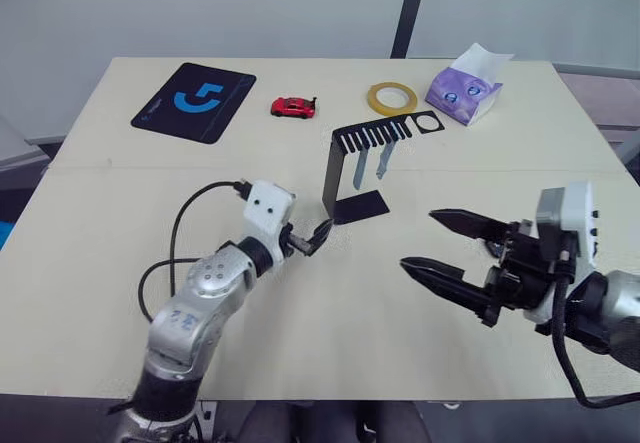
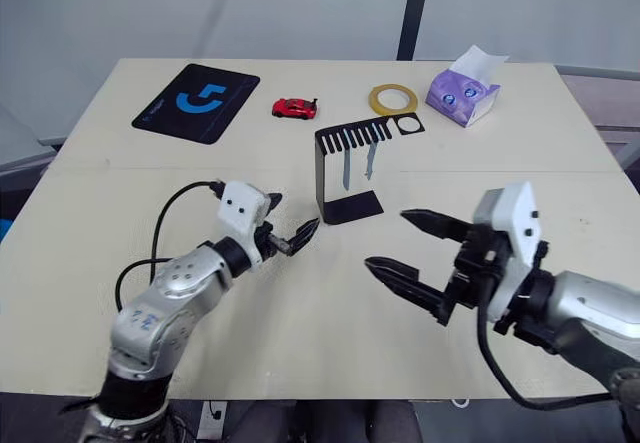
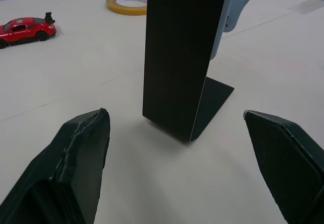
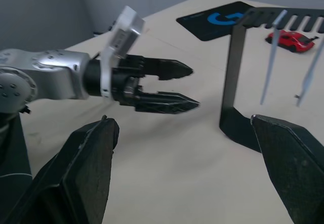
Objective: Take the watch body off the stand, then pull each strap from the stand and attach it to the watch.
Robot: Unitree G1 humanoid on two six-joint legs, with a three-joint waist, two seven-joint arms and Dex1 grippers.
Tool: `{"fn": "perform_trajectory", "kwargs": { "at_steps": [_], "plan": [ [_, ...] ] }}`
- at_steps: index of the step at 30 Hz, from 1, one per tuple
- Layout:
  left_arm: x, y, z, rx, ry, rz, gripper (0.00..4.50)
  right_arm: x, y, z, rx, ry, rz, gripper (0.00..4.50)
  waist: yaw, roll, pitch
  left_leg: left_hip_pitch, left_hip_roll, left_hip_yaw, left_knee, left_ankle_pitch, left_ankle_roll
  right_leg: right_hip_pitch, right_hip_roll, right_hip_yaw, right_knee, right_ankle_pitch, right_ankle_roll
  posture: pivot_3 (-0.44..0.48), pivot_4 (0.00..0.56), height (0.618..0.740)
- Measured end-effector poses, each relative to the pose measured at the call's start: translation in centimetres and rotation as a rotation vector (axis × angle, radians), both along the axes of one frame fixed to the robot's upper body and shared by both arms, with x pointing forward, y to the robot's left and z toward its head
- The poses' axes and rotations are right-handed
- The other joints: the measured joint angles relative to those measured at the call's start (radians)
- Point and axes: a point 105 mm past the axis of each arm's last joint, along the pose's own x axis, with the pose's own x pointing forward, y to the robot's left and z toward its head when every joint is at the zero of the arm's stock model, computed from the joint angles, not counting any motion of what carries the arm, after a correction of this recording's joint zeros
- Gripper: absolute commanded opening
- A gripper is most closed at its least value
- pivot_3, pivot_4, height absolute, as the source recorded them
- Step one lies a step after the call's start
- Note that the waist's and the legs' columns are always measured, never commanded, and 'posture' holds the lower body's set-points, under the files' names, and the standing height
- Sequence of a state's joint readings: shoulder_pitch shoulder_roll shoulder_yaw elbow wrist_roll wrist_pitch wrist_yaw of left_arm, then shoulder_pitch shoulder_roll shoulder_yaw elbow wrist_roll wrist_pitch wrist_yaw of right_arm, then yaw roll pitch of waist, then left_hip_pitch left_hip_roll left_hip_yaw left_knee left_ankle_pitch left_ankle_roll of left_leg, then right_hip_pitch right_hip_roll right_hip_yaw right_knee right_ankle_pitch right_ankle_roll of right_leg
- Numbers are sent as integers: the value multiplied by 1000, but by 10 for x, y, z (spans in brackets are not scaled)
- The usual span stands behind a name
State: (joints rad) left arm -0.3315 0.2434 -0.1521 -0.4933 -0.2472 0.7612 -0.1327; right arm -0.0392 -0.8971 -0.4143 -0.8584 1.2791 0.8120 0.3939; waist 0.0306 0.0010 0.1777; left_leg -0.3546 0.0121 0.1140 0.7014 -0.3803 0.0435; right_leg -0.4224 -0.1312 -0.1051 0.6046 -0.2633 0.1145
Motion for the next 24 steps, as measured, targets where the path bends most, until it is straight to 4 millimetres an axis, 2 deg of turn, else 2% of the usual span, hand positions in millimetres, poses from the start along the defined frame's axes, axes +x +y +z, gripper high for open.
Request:
{"fn": "perform_trajectory", "kwargs": {
  "at_steps": [3, 9, 16, 24],
  "plan": [
    [5, -9, -1, 12, -11, 8, 4500, 1, 7, 0, 3, 5, 17, 4491, -3, -1, 0, 0, 0, 0, 0, 0, 0, 0, 0, 0, 0, 0, 0, 0, 150, 738],
    [21, -14, -2, 24, -16, 102, 4500, 5, 16, 3, 0, -8, 52, 4491, -3, -2, 0, 0, 1, 0, 0, 0, 1, 0, 0, -1, 0, 0, 0, 0, 150, 738],
    [32, -23, 4, 29, -60, 137, 4500, 25, 9, 0, -29, -14, -23, 4491, -2, -2, 0, -1, 1, 0, 0, 0, 1, 0, 0, -2, 0, 0, 0, 0, 150, 738],
    [40, -27, 1, 35, -68, 163, 4500, 35, 3, 1, -41, -38, -86, 4491, -1, -2, 0, -1, 1, -1, 1, 1, 1, 0, -1, -2, 0, 0, 0, 0, 150, 738]
  ]
}}
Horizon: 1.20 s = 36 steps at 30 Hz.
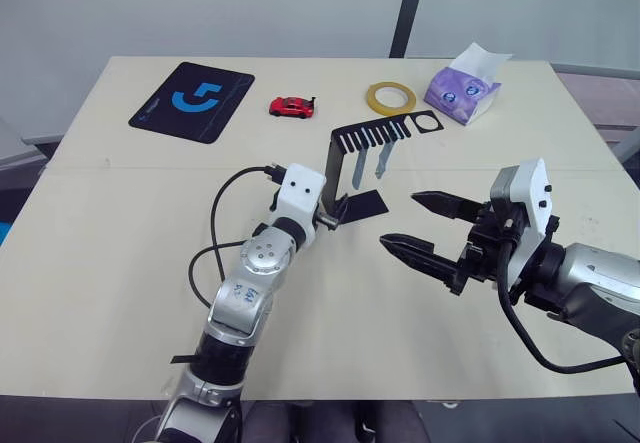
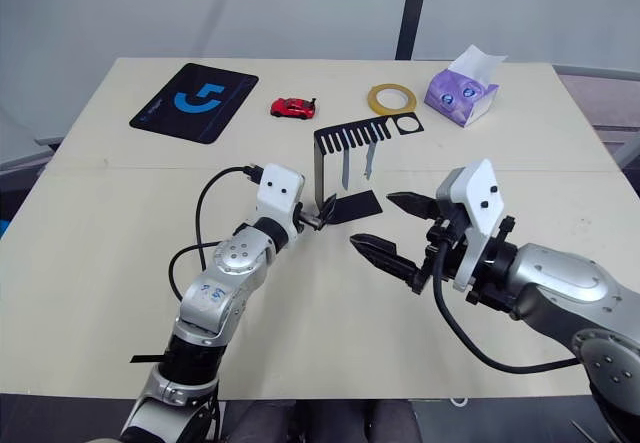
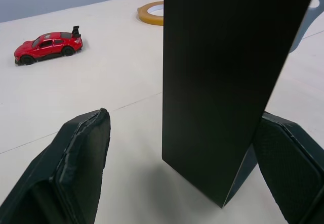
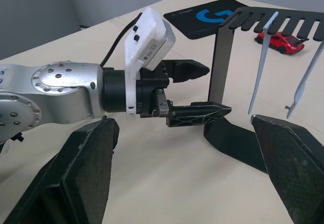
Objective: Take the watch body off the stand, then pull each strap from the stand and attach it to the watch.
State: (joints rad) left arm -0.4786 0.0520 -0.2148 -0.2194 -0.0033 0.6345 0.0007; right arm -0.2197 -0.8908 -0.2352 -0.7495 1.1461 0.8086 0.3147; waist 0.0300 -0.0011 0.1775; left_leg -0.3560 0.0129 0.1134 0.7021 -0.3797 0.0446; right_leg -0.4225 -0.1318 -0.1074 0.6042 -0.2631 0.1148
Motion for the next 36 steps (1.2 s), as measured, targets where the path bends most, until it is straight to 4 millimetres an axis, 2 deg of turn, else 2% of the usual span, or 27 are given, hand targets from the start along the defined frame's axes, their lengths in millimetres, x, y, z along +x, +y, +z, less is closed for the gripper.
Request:
{"fn": "perform_trajectory", "kwargs": {
  "at_steps": [15, 18, 26, 28, 36],
  "plan": [
    [11, -3, 10, 5, -56, 12, 4500, 6, -5, -2, -4, -6, -49, 4491, -1, 0, 0, 0, 0, -1, 0, 0, 0, 0, 0, -1, 0, 0, 0, 0, 150, 738],
    [11, -2, 12, 3, -72, 10, 3656, 7, -6, -2, -9, -12, -59, 4500, -1, 0, 0, 0, 0, -1, 0, 0, 0, 0, 0, -1, 0, 0, 0, 0, 150, 738],
    [13, -2, 10, 16, -88, 13, 58, 7, -6, -1, -8, -14, -59, 4500, -2, 0, 0, 0, 0, -1, 0, 0, 0, 0, 0, -1, 0, 0, 0, 0, 150, 738],
    [13, -5, 16, 8, -112, 2, 58, 7, -6, -2, -8, -12, -60, 4500, -1, 0, 0, 0, 0, -1, 0, 0, 0, 0, 0, -1, 0, 0, 0, 0, 150, 738],
    [16, -3, 14, -10, -94, 29, 58, 6, -5, -2, 1, -17, -82, 4500, -1, 0, 0, -1, 0, -1, 0, 0, 0, 0, 0, -1, 0, 0, 0, 0, 150, 738]
  ]
}}
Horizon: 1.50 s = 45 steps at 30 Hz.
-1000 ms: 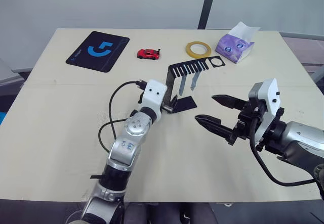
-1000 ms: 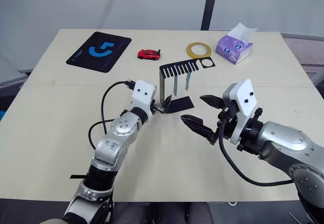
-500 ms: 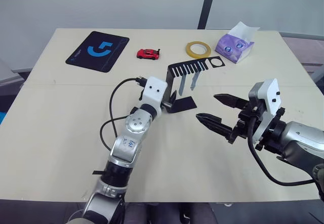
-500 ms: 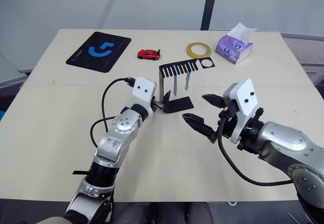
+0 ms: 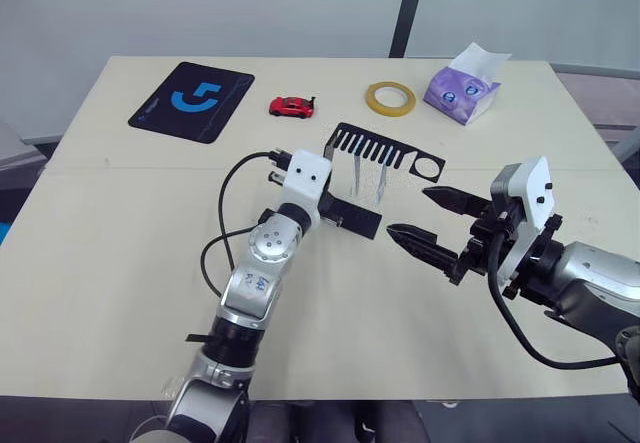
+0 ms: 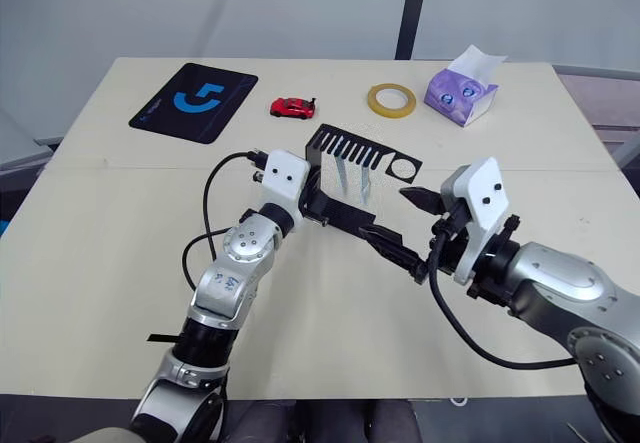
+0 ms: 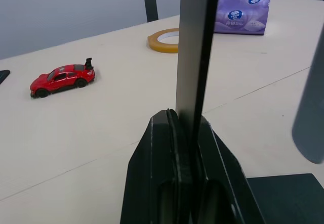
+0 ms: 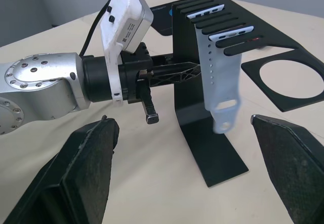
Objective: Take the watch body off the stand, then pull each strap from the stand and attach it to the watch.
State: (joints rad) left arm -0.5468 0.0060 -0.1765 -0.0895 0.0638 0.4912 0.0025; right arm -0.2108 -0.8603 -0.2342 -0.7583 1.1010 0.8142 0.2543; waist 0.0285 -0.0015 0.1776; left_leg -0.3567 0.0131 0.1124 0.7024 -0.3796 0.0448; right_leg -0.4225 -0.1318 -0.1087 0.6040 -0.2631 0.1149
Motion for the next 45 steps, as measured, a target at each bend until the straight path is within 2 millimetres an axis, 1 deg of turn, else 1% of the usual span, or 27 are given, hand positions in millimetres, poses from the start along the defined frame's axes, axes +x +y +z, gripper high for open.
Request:
{"fn": "perform_trajectory", "kwargs": {
  "at_steps": [3, 7, 12, 17, 21, 27, 30, 40, 43, 45],
  "plan": [
    [7, 0, 1, -24, 13, 40, 58, 2, 8, -2, 1, 2, -24, 4500, 0, 0, 0, 0, 0, 0, 0, 0, 0, 0, 0, 0, 0, 0, 0, 0, 150, 738],
    [18, 1, 2, -73, 30, 127, 58, 12, 21, -5, 30, 15, -98, 4500, 0, 0, 0, 0, 0, 0, 0, 0, 0, 0, 0, 0, 0, 0, 0, 0, 150, 738],
    [27, 0, 3, -120, 29, 208, 58, 31, 36, -5, 79, 7, -278, 4500, -2, 0, 0, -1, 0, -1, 0, 0, 0, -1, 0, -1, 1, 0, 0, 0, 150, 738],
    [31, -5, 5, -130, 22, 225, 58, 48, 47, -8, 111, 20, -434, 4500, -2, 0, 0, -3, 0, 0, 1, 0, 1, -2, -1, -1, 1, 0, 0, 0, 150, 738],
    [32, -6, 4, -132, 18, 230, 58, 66, 46, -2, 118, -4, -540, 4500, -4, 0, -1, -3, 0, 0, 1, 1, 1, -2, 0, -2, 2, 0, 0, 0, 150, 738],
    [33, -7, 4, -133, 13, 230, 58, 91, 46, -6, 130, 17, -650, 4500, -6, 0, -1, -3, 0, 0, 1, 1, 2, -2, 0, -2, 2, 0, 0, 0, 150, 738],
    [33, -6, 4, -133, 13, 233, 58, 102, 50, -5, 157, 22, -673, 4500, -7, 0, -1, -3, 0, -1, 1, 1, 1, -2, 0, -3, 2, 0, 0, 0, 150, 738],
    [33, -6, 4, -132, 12, 235, 58, 121, 57, -6, 172, -6, -708, 4500, -9, 0, -1, -4, 0, -1, 1, 1, 1, -3, 0, -3, 2, 0, 0, 0, 150, 738],
    [33, -7, 4, -132, 11, 234, 0, 125, 58, -8, 165, -12, -715, 3631, -9, 0, -1, -4, 0, -1, 1, 1, 1, -3, 0, -3, 2, 0, 0, 0, 150, 738],
    [32, -7, 5, -131, 11, 234, 0, 129, 60, -7, 160, -24, -713, 2606, -10, 0, -1, -4, 0, -1, 1, 1, 1, -3, 0, -3, 2, 0, 0, 0, 150, 738]
  ]
}}
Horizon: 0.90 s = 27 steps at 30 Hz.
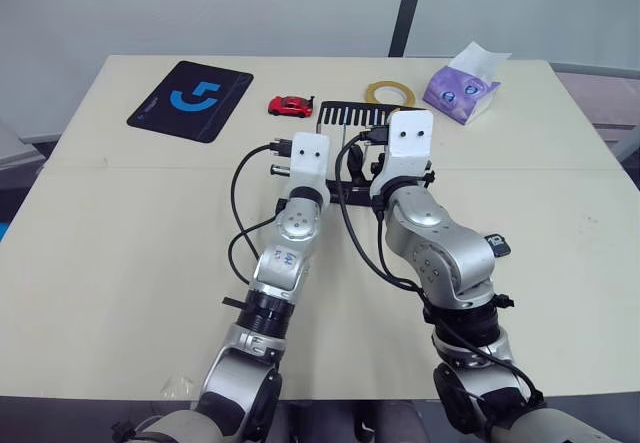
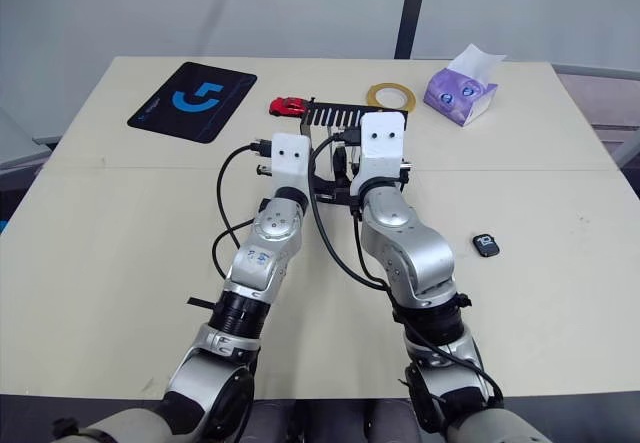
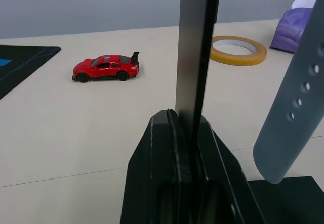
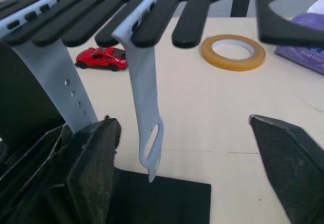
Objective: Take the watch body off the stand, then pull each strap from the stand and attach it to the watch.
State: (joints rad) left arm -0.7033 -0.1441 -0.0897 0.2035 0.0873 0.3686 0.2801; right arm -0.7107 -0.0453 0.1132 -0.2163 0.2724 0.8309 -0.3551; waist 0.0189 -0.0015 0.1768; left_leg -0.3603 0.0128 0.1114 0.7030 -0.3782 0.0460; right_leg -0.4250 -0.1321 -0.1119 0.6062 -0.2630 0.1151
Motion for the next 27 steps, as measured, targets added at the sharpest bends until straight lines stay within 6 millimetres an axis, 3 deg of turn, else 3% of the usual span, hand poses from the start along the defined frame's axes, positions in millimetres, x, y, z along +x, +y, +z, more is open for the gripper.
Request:
{"fn": "perform_trajectory", "kwargs": {
  "at_steps": [5, 20, 27],
  "plan": [
    [0, 0, 0, 0, -1, -1, 0, 4, 6, 6, -3, -28, 11, 59, -1, 0, 0, 0, 0, 0, 0, 0, 0, 0, 0, -1, 0, 0, 0, 0, 150, 738],
    [0, -1, 0, 0, -7, -3, 0, -19, 14, 23, -20, -58, 69, 59, -1, 0, 0, -1, 0, -1, 0, 0, 0, -1, 0, -1, -1, 0, 0, 0, 150, 738],
    [0, -2, 1, 1, -9, -7, 0, -33, 14, 20, -42, -36, 102, 59, 0, 0, 0, -3, 0, -2, 0, 0, 0, -2, 0, -2, -1, 0, 0, 0, 150, 738]
  ]
}}
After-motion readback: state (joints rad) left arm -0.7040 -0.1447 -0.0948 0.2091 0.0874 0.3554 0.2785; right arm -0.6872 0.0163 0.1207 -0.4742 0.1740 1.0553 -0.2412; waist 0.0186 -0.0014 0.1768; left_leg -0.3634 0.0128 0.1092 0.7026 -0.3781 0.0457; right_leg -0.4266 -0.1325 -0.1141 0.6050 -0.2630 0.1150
